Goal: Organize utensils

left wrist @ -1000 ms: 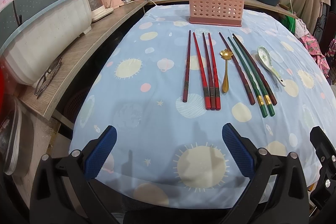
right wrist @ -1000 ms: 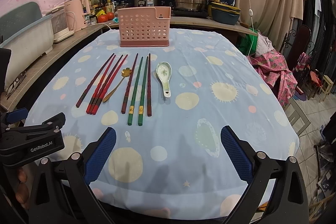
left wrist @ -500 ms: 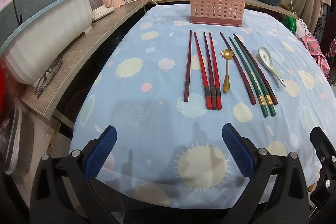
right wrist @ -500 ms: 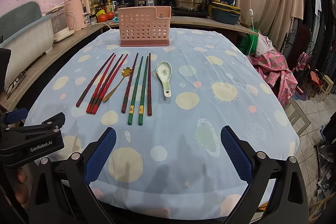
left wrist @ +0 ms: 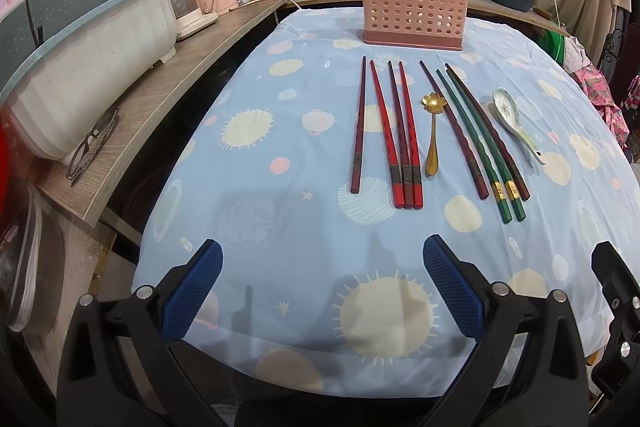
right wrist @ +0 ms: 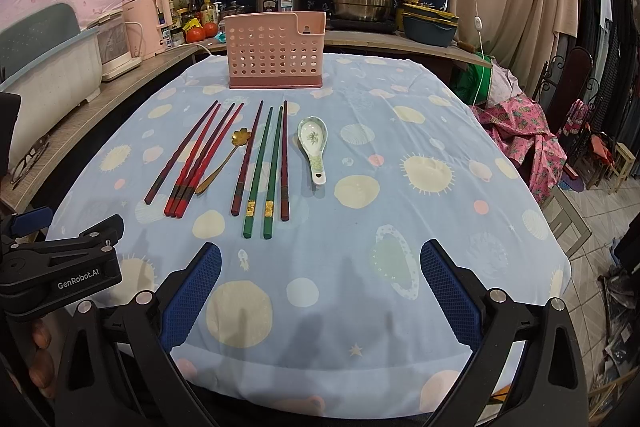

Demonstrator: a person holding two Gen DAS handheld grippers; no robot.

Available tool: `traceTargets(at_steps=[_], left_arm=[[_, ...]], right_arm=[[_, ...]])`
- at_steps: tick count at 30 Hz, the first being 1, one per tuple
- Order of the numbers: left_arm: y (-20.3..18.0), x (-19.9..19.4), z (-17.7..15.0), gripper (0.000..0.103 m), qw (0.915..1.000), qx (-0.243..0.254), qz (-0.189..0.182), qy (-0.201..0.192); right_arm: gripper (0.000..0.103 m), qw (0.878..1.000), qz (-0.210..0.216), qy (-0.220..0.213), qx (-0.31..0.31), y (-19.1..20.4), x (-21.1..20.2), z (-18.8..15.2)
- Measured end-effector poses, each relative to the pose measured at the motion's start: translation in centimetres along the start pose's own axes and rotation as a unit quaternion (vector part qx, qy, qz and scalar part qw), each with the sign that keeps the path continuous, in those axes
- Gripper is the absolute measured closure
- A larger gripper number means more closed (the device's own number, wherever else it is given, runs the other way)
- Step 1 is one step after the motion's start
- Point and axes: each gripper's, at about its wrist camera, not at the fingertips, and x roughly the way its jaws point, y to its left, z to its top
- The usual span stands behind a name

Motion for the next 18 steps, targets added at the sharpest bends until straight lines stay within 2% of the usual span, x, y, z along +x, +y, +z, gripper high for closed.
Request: traceTargets(at_steps=[18], left_arm=[[0.21, -0.08, -0.12, 0.007, 1.0000, 0.000, 0.000, 0.001]], right_arm=[[0.007, 1.000, 0.000, 0.000, 0.000, -0.02, 0.00, -0.03]])
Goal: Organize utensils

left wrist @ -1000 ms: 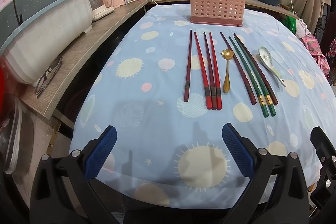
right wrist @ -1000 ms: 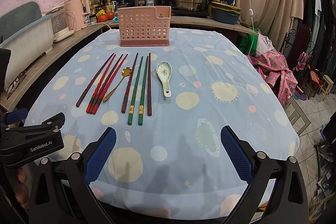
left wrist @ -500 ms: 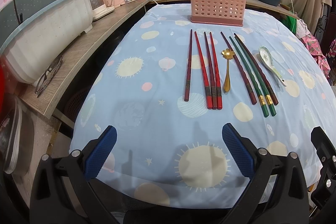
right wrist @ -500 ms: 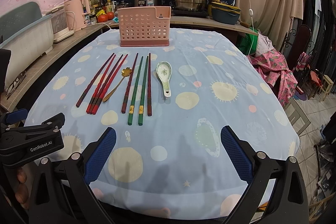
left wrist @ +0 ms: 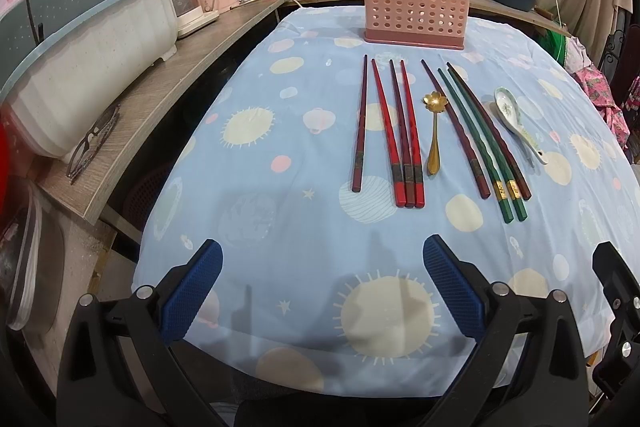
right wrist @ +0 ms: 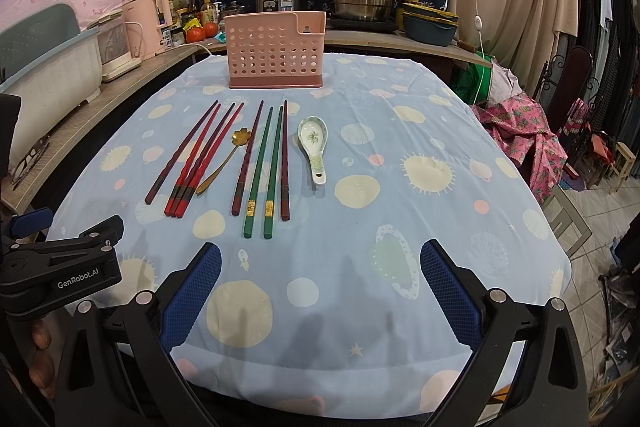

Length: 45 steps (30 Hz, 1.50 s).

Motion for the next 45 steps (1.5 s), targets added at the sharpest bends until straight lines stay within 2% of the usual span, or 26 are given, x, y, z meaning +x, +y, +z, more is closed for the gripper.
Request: traceTargets(at_steps=[25, 38, 45], left_arm=[[0.6, 0.6, 0.2, 0.007, 0.9999, -0.010, 0.001, 0.012], [1.2, 3.8, 1.7, 0.007, 0.9995, -0.009, 0.004, 0.030], [2.2, 7.1, 3.3, 0.007, 0.9983, -0.031, -0.002, 0.049]], right_arm=[[0.007, 1.000, 0.000, 0.005, 0.003, -0.2, 0.7, -0.2], [0.007, 0.999, -0.008, 0.030, 0.010, -1.1, 3.6, 0.3], [0.007, 0.999, -0.003, 0.034, 0.023, -1.9, 6.6, 2.1]])
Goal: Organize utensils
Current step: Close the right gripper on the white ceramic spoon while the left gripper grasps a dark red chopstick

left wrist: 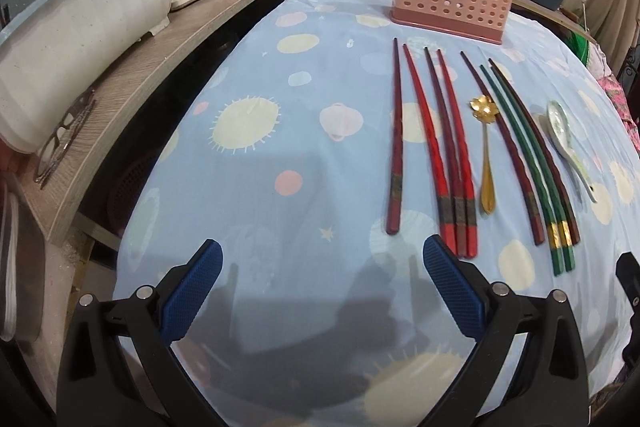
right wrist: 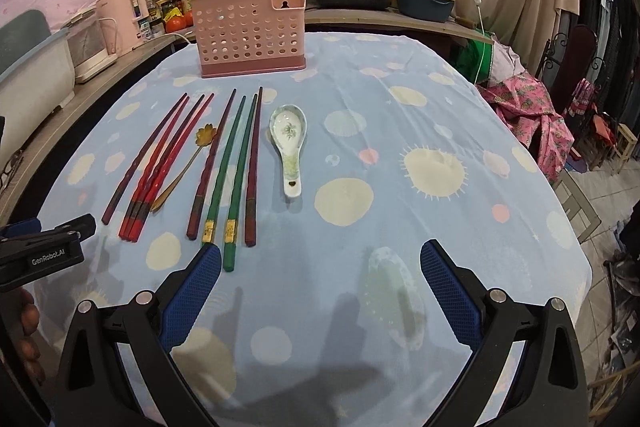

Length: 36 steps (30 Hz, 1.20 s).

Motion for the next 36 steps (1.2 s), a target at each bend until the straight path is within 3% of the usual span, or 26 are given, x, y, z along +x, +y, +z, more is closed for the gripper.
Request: traceTargets(at_steps=[6, 14, 18, 25, 28, 31, 36], left_arm=[[0.0, 2.1, 1.2, 0.007, 1.0000, -0.006, -0.002, 0.007], [-0.2, 3.7, 2.0, 0.018, 0.9993, -0.013, -0.028, 0.022], [-0.7, 3.6, 2.2, 0.033, 0.9990, -0.002, -0.042, 0.016], [-1.9, 3.2, 2.5, 0.068, 0.9971, 0.014, -0.075, 0.011], [-2.2, 3.1, 2.4, 0.078, 0.9960, 0.017, -0.087, 0.010], [-2.4, 3.0, 2.4, 0.085, 0.9954, 0.017, -0.094, 0.011], [-2.0, 2.9, 2.3, 0.094, 0.9944, 0.008, -0.104, 0.015]], right_arm=[[0.009, 1.000, 0.016, -0.006, 0.009, -0.1, 2.5, 2.5], [0.033, 0.998, 0.055, 0.017, 0.040, -0.3, 6.5, 4.9], [0.052, 0.996, 0.070, 0.031, 0.038, 0.0, 7.9, 5.0], [0.071, 0.994, 0.087, 0.046, 0.049, -0.2, 9.1, 4.4], [0.082, 0.993, 0.093, 0.047, 0.049, -0.3, 9.2, 4.4], [0.088, 0.992, 0.103, 0.048, 0.054, -0.4, 9.2, 4.3], [0.090, 0.991, 0.110, 0.047, 0.060, -0.6, 8.9, 4.1]])
